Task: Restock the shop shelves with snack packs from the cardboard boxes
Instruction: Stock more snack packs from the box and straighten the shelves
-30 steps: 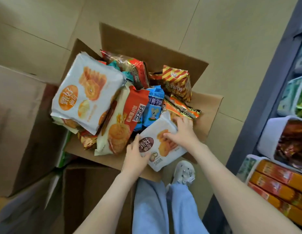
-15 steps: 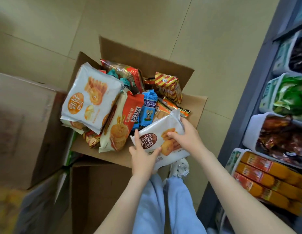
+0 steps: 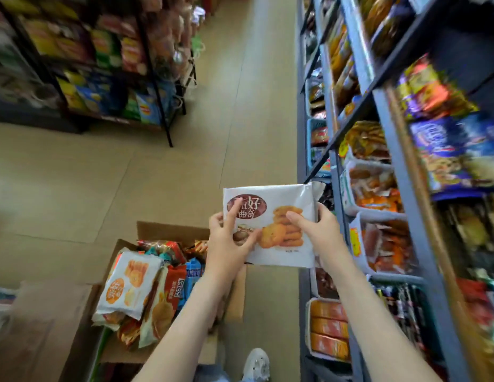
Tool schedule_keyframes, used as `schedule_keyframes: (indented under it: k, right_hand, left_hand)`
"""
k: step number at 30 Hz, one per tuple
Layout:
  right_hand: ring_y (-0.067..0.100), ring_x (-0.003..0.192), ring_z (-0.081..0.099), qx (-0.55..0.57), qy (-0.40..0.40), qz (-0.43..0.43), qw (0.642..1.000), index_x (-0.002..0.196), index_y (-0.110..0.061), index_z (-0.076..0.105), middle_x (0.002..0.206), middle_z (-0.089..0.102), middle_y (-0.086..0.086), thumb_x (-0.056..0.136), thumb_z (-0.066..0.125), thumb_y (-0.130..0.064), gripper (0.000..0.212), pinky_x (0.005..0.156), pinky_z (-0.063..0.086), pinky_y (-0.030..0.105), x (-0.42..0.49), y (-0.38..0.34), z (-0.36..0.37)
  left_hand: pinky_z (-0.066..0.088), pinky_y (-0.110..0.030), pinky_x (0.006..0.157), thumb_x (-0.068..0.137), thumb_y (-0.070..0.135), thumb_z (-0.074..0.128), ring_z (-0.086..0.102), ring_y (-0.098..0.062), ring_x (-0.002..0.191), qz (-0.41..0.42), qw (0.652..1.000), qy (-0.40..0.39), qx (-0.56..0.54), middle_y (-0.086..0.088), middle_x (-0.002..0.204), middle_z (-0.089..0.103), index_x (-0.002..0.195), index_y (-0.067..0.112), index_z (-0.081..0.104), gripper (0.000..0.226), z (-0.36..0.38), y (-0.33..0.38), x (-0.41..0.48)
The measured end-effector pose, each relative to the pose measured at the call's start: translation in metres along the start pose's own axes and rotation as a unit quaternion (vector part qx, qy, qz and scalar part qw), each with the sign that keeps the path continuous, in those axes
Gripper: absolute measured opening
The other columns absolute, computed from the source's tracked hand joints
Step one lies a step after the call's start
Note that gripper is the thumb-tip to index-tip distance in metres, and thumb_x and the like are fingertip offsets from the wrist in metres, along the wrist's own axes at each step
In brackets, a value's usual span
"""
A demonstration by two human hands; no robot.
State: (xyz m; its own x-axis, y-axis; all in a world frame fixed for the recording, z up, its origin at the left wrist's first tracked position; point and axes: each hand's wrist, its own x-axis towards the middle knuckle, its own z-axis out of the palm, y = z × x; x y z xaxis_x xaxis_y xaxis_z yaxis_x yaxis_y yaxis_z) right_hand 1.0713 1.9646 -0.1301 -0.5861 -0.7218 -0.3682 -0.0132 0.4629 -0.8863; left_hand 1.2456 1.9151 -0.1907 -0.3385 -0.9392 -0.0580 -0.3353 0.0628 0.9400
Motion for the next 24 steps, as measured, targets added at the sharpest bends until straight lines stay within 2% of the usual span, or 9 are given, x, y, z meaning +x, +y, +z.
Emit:
schedule_keyframes:
  k: [3, 7, 9, 13, 15, 18, 19, 22, 24]
  right_hand:
    - [0.024, 0.093, 0.068, 0.023, 0.077, -0.073, 0.994, 0.107, -0.021, 0.06, 0.099, 0.069, 0.001, 0.079, 0.077, -0.017, 0.033, 0.084, 0.055, 0.043, -0.016, -0.055, -0.042]
    - [0.019, 0.111, 0.053, -0.039, 0.211, -0.176, 0.961, 0.137, -0.009, 0.038, 0.126, 0.053, 0.005, 0.078, 0.077, -0.016, 0.071, 0.094, 0.042, 0.027, -0.041, -0.109, -0.091]
    - [0.017, 0.122, 0.045, -0.053, 0.251, -0.218, 0.942, 0.145, -0.007, 0.023, 0.138, 0.041, 0.006, 0.077, 0.078, -0.013, 0.087, 0.103, 0.038, 0.029, -0.055, -0.128, -0.112]
    - [-0.01, 0.129, 0.025, -0.087, 0.315, -0.297, 0.897, 0.149, -0.016, 0.005, 0.145, 0.015, -0.017, 0.076, 0.078, -0.004, 0.104, 0.099, 0.029, 0.003, -0.093, -0.158, -0.151]
    - [-0.022, 0.129, 0.018, -0.119, 0.346, -0.332, 0.869, 0.147, -0.02, 0.004, 0.143, 0.009, -0.02, 0.077, 0.075, -0.001, 0.102, 0.103, 0.03, 0.007, -0.111, -0.167, -0.171]
    - [0.009, 0.132, 0.041, -0.145, 0.4, -0.327, 0.844, 0.148, -0.043, 0.004, 0.143, 0.025, -0.006, 0.081, 0.074, -0.008, 0.103, 0.101, 0.046, 0.039, -0.137, -0.175, -0.201]
    - [0.016, 0.125, 0.049, -0.145, 0.419, -0.323, 0.836, 0.147, -0.05, 0.005, 0.138, 0.029, -0.004, 0.081, 0.073, -0.008, 0.104, 0.097, 0.049, 0.042, -0.147, -0.178, -0.21]
    - [-0.012, 0.109, 0.052, -0.152, 0.482, -0.333, 0.796, 0.146, -0.04, 0.01, 0.128, 0.032, 0.001, 0.08, 0.069, 0.007, 0.1, 0.088, 0.048, 0.011, -0.175, -0.181, -0.238]
    - [-0.007, 0.11, 0.052, -0.163, 0.522, -0.319, 0.774, 0.145, -0.04, 0.011, 0.132, 0.031, 0.002, 0.08, 0.069, 0.006, 0.098, 0.089, 0.048, 0.013, -0.193, -0.182, -0.253]
  left_hand:
    - [0.052, -0.034, 0.095, 0.082, 0.036, 0.072, 0.058, -0.028, 0.108, 0.104, 0.994, -0.024, -0.023, 0.014, 0.12, 0.028, 0.135, 0.064, 0.026, 0.075, 0.009, 0.066, 0.02]
    - [0.052, -0.04, 0.093, 0.081, 0.039, 0.071, 0.056, -0.026, 0.11, 0.213, 0.976, -0.05, -0.022, 0.015, 0.122, 0.026, 0.133, 0.066, 0.024, 0.075, 0.026, 0.142, 0.044]
    - [0.053, -0.04, 0.091, 0.078, 0.044, 0.069, 0.057, -0.026, 0.106, 0.259, 0.964, -0.062, -0.02, 0.012, 0.123, 0.026, 0.134, 0.066, 0.024, 0.075, 0.036, 0.176, 0.054]
    - [0.053, -0.04, 0.09, 0.076, 0.055, 0.064, 0.057, -0.026, 0.105, 0.337, 0.935, -0.106, -0.028, 0.009, 0.124, 0.026, 0.137, 0.063, 0.022, 0.074, 0.059, 0.243, 0.06]
    - [0.053, -0.042, 0.09, 0.075, 0.065, 0.056, 0.055, -0.027, 0.106, 0.378, 0.916, -0.13, -0.03, 0.01, 0.126, 0.025, 0.139, 0.061, 0.02, 0.074, 0.072, 0.276, 0.058]
    - [0.053, -0.044, 0.087, 0.077, 0.065, 0.054, 0.055, -0.027, 0.102, 0.461, 0.874, -0.15, -0.041, 0.016, 0.123, 0.02, 0.143, 0.049, 0.024, 0.074, 0.095, 0.319, 0.051]
    - [0.053, -0.045, 0.087, 0.078, 0.063, 0.054, 0.053, -0.027, 0.105, 0.489, 0.858, -0.153, -0.048, 0.019, 0.121, 0.018, 0.143, 0.046, 0.026, 0.072, 0.103, 0.332, 0.046]
    - [0.054, -0.038, 0.085, 0.081, 0.056, 0.057, 0.041, -0.014, 0.113, 0.557, 0.807, -0.172, -0.089, 0.018, 0.122, 0.019, 0.144, 0.04, 0.029, 0.071, 0.126, 0.367, 0.03]
    - [0.052, -0.03, 0.083, 0.081, 0.052, 0.058, 0.037, -0.005, 0.108, 0.576, 0.785, -0.197, -0.113, 0.016, 0.122, 0.019, 0.144, 0.039, 0.029, 0.071, 0.14, 0.386, 0.018]
